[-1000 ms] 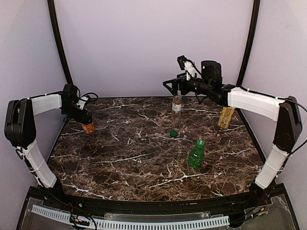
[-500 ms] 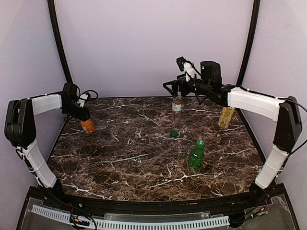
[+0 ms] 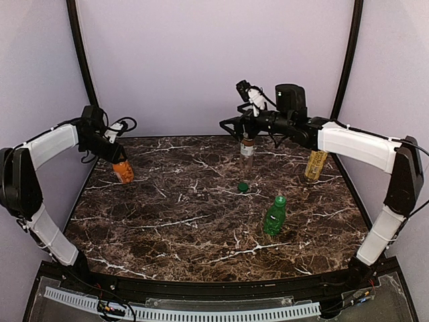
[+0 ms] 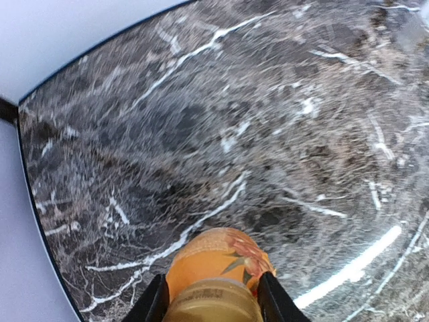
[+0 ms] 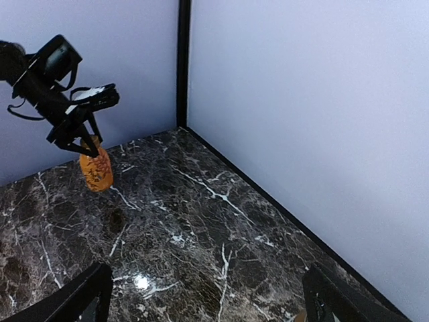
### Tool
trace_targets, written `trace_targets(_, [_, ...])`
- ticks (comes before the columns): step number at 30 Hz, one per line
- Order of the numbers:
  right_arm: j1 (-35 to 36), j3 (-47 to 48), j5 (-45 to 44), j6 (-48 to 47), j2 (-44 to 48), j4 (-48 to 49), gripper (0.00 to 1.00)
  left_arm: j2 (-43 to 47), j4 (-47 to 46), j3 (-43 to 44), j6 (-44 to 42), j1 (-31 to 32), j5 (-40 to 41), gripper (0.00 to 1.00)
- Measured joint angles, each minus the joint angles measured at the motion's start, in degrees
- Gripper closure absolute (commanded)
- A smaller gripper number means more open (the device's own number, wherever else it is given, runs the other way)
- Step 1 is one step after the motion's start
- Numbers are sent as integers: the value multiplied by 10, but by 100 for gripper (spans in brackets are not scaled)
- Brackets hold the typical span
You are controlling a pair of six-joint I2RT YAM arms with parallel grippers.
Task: Unscrew the bottle caps
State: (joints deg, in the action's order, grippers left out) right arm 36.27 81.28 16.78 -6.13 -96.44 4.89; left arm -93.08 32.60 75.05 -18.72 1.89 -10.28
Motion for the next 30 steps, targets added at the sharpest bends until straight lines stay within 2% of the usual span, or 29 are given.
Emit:
trace_targets(2, [23, 12, 19, -25, 2, -3, 1, 31, 34, 29, -21, 30, -10, 99])
trace_targets(5, [68, 34, 50, -57, -4, -2, 1, 85, 89, 79, -58, 107, -30, 99])
trace_targets(9, [122, 73, 96, -75, -43, 15, 1, 135, 164, 145, -93, 186, -97, 99])
trace_targets(14, [161, 123, 139, -77, -127, 28, 1, 154, 243, 203, -116, 198, -162, 99])
trace_targets(22, [185, 191, 181, -39, -230, 46, 2, 136, 288, 226, -122, 205, -203, 99])
trace_targets(25, [188, 207, 184, -29, -245, 55, 10, 133, 291, 227, -122, 205, -208, 99])
trace_targets(30, [189, 222, 204, -15, -256, 64, 33, 132, 292, 233, -122, 205, -209, 99])
